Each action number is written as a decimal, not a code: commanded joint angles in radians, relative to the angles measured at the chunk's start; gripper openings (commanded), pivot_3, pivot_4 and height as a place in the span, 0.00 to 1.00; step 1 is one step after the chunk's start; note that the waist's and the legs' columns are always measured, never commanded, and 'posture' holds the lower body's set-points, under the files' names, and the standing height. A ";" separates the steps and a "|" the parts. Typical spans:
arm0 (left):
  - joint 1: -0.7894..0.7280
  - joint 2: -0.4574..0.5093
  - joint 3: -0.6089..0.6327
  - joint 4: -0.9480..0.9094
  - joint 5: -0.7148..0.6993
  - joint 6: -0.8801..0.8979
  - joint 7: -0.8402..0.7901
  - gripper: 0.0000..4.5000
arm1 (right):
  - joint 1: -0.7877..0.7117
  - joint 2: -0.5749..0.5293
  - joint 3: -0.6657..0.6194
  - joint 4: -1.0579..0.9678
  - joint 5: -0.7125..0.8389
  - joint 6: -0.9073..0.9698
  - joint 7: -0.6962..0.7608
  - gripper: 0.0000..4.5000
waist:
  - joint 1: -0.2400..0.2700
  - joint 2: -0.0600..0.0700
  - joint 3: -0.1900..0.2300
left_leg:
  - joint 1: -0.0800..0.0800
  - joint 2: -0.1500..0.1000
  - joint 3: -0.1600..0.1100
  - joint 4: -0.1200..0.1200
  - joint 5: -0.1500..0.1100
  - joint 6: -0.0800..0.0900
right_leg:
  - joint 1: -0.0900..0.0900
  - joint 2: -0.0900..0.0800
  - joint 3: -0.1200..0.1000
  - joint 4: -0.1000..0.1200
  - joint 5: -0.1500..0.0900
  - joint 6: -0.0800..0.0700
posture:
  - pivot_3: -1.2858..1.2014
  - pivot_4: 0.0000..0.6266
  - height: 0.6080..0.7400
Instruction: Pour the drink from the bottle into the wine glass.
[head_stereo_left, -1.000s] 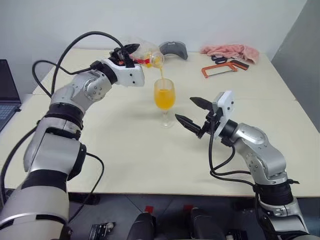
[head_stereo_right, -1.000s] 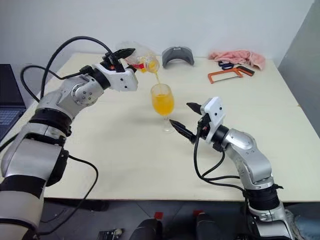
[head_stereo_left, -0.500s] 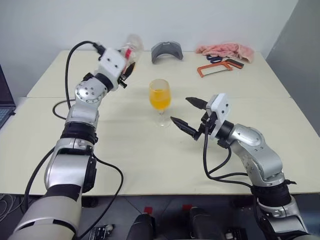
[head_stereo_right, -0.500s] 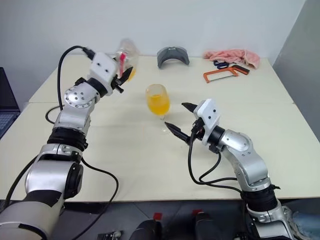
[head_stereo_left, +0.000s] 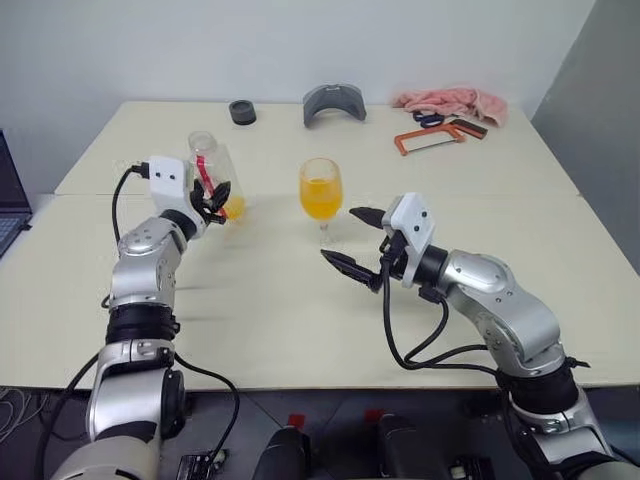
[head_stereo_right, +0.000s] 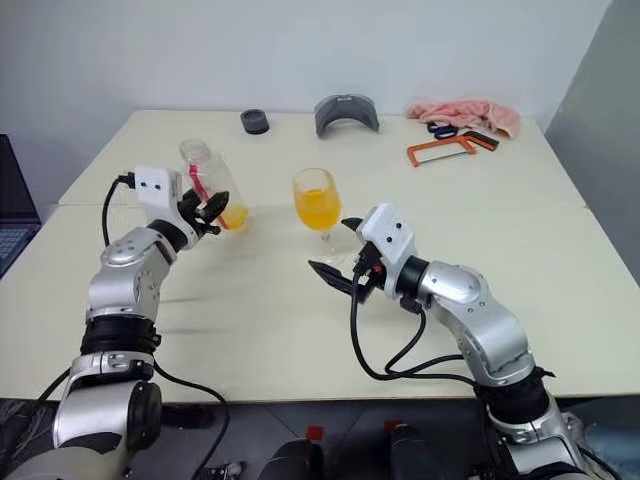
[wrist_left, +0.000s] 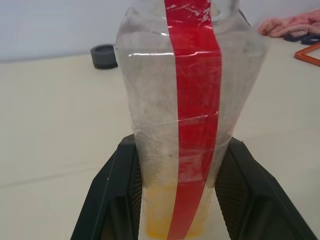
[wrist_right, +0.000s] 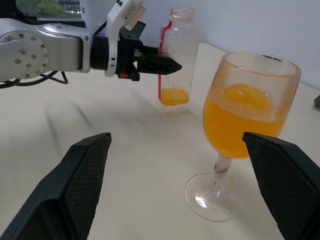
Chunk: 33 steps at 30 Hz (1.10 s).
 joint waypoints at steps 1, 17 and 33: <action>0.003 0.001 0.022 -0.049 -0.023 0.003 0.005 0.37 | -0.026 0.009 0.001 -0.020 -0.005 -0.002 -0.009 1.00 | 0.001 0.000 0.000 | 0.000 0.000 0.000 0.000 0.000 0.000 | 0.000 0.000 0.000 0.000 0.000 0.000 | 0.52 0.24 1.00; 0.050 0.013 0.007 0.008 0.008 -0.090 -0.018 0.92 | -0.021 0.020 -0.004 -0.011 -0.006 0.009 -0.012 1.00 | 0.008 0.000 0.000 | 0.000 0.000 0.001 0.000 -0.001 0.001 | 0.000 0.000 0.000 0.000 0.000 0.000 | 0.52 0.24 1.00; 0.308 -0.008 0.016 -0.265 0.022 -0.160 0.021 1.00 | 0.281 0.125 -0.038 0.242 -0.179 -0.529 -0.140 1.00 | 0.017 -0.001 -0.001 | 0.001 0.001 0.002 -0.002 -0.002 0.004 | 0.001 0.000 0.001 -0.003 0.000 0.000 | 0.52 0.24 1.00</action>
